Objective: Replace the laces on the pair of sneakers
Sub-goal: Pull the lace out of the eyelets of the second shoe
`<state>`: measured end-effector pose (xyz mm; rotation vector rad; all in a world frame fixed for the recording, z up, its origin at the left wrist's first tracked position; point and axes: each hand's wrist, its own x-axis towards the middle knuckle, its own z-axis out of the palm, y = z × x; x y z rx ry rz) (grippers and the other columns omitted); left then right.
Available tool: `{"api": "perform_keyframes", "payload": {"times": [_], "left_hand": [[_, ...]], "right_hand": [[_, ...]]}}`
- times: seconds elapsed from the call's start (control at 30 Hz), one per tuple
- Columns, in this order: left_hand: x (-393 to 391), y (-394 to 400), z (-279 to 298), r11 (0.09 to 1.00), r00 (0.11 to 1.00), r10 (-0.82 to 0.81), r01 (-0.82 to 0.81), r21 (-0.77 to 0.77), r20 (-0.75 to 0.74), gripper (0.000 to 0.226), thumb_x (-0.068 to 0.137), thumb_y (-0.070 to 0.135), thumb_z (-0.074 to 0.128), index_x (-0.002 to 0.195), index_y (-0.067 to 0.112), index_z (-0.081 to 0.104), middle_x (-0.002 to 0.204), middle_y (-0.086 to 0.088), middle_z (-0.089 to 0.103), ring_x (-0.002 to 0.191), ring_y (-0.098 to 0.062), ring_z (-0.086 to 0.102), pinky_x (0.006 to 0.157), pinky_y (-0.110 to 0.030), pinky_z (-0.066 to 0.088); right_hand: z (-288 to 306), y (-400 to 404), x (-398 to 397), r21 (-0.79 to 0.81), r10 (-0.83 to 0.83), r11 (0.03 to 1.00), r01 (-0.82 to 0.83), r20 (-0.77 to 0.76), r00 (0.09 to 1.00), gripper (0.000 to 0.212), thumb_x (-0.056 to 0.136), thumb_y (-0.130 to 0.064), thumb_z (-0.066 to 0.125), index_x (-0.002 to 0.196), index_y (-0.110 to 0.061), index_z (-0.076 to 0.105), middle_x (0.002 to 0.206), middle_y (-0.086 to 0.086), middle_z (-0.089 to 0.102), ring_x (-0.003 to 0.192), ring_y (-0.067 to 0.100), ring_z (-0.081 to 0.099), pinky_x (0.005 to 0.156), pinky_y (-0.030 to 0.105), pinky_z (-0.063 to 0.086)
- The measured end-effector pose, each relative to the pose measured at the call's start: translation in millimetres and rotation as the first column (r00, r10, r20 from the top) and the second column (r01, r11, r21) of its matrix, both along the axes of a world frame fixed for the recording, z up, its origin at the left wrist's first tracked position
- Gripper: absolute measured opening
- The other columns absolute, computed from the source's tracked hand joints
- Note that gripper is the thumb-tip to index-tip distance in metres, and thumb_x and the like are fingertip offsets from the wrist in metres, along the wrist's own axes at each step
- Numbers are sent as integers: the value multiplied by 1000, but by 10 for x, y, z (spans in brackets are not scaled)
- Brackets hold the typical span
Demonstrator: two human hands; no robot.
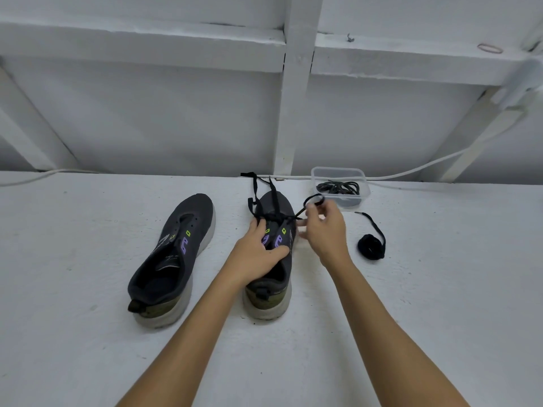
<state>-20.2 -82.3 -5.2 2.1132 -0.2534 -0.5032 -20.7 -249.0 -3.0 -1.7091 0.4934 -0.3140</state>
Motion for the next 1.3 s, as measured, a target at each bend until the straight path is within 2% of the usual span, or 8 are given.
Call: {"api": "perform_keyframes", "payload": {"times": [0.1, 0.23, 0.47, 0.67, 0.83, 1.03, 1.13, 1.3], "left_hand": [[4, 3, 1, 999, 1000, -4, 4, 40, -15, 90, 84, 50, 65, 159, 30, 20, 164, 17, 18, 130, -8, 48, 100, -24, 37], [1, 8, 3, 997, 1000, 13, -11, 83, -24, 93, 88, 45, 66, 161, 25, 11, 168, 16, 3, 142, -11, 38, 106, -23, 32], [-11, -11, 46, 997, 998, 18, -13, 79, -52, 89, 91, 42, 65, 161, 27, 12, 168, 10, 0, 143, -13, 36, 99, -18, 27], [-18, -8, 53, 996, 997, 13, -7, 84, -78, 91, 92, 45, 64, 161, 26, 9, 168, 11, -4, 142, -13, 38, 102, -22, 27], [-25, -6, 66, 996, 998, 16, -11, 86, -65, 91, 92, 42, 64, 162, 25, 8, 168, 10, -3, 143, -13, 36, 98, -18, 26], [-35, -15, 89, 996, 999, 18, -15, 84, -38, 88, 92, 41, 64, 161, 24, 11, 168, 10, 1, 144, -14, 35, 99, -18, 27], [-34, -12, 79, 997, 999, 16, -14, 70, -32, 88, 91, 42, 66, 161, 26, 14, 168, 12, 4, 143, -13, 36, 99, -19, 28], [-29, 2, 59, 997, 999, 21, -18, 69, -48, 90, 89, 45, 66, 161, 27, 15, 168, 13, 1, 145, -13, 34, 107, -22, 29]], "right_hand": [[35, -31, 6, 129, -132, 983, 132, -3, 991, 15, 104, -27, 52, 99, -14, 56, 102, 5, 61, 67, 6, 71, 55, 25, 57], [-56, -2, -82, 151, 215, 970, -192, -152, 965, 27, 96, -39, 68, 97, -12, 71, 87, 2, 70, 66, 6, 67, 60, 25, 56], [-134, 5, -17, -163, 255, 947, -277, -140, 957, 13, 95, -32, 68, 86, -22, 65, 91, -4, 70, 74, 18, 69, 75, 46, 62], [44, -84, 16, 73, -110, 991, 109, 13, 994, 16, 104, -28, 53, 105, -12, 56, 102, 2, 61, 71, 7, 72, 57, 25, 58], [-43, -77, -69, 96, 262, 964, -249, -164, 951, 17, 94, -33, 70, 99, -17, 71, 100, 2, 72, 79, 14, 70, 64, 29, 59], [-137, -26, -37, -142, 298, 939, -314, -122, 947, 11, 91, -27, 73, 83, -21, 69, 82, -4, 67, 66, 12, 58, 73, 43, 57], [-73, -11, -12, -28, 199, 979, -200, -52, 979, 10, 100, -24, 59, 91, -21, 55, 92, 5, 65, 72, 14, 66, 74, 49, 60], [3, -46, 12, 206, -28, 978, 30, -13, 1000, 15, 105, -24, 52, 108, -9, 55, 93, 5, 63, 76, 12, 72, 61, 30, 61]]}}
